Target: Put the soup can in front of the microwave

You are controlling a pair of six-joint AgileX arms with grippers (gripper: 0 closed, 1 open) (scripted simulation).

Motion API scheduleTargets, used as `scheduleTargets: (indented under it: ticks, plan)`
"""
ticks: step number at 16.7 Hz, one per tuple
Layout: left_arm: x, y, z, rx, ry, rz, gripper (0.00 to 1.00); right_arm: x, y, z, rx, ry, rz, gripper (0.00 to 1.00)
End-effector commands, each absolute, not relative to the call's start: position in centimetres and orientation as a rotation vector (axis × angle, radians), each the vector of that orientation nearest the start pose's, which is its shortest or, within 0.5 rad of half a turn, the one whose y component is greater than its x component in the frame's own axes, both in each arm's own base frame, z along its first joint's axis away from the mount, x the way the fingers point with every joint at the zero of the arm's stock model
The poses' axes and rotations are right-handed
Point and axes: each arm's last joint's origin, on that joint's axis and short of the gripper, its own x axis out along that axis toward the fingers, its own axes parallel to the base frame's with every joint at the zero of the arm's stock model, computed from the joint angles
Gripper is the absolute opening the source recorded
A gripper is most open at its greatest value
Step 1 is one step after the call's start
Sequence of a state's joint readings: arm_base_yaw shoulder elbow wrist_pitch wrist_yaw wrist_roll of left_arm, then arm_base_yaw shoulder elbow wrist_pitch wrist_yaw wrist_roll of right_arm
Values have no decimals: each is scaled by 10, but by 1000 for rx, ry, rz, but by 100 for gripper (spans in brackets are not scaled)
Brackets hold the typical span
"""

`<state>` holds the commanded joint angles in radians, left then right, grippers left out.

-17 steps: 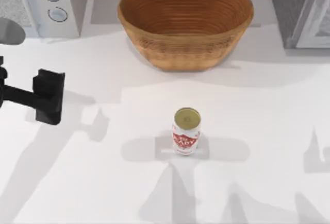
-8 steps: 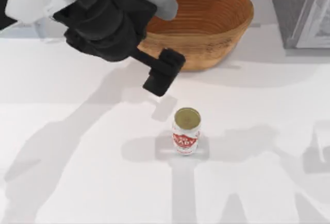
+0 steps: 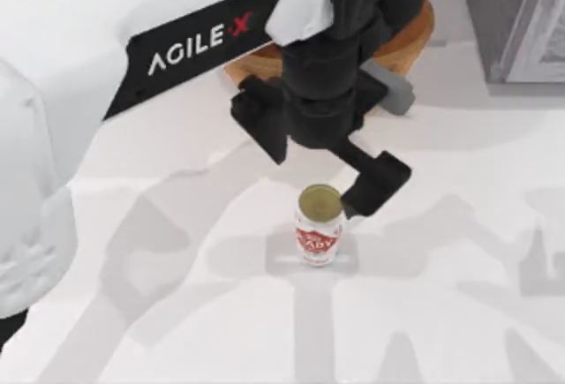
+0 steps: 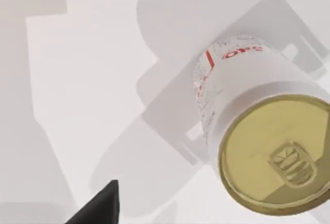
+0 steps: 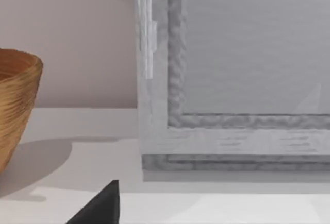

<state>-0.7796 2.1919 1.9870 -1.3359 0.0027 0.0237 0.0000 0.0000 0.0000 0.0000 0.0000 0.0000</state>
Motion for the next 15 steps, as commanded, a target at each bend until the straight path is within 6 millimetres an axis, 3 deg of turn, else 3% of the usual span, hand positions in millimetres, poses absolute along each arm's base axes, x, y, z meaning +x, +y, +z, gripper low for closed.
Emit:
scheduleTargets:
  ticks: [8, 15]
  plan:
    - [314, -308, 216, 626, 1477, -626, 100, 106, -1, 160, 0, 0, 0, 100]
    - [314, -310, 165, 627, 1472, -629, 100, 106, -1, 160, 0, 0, 0, 100]
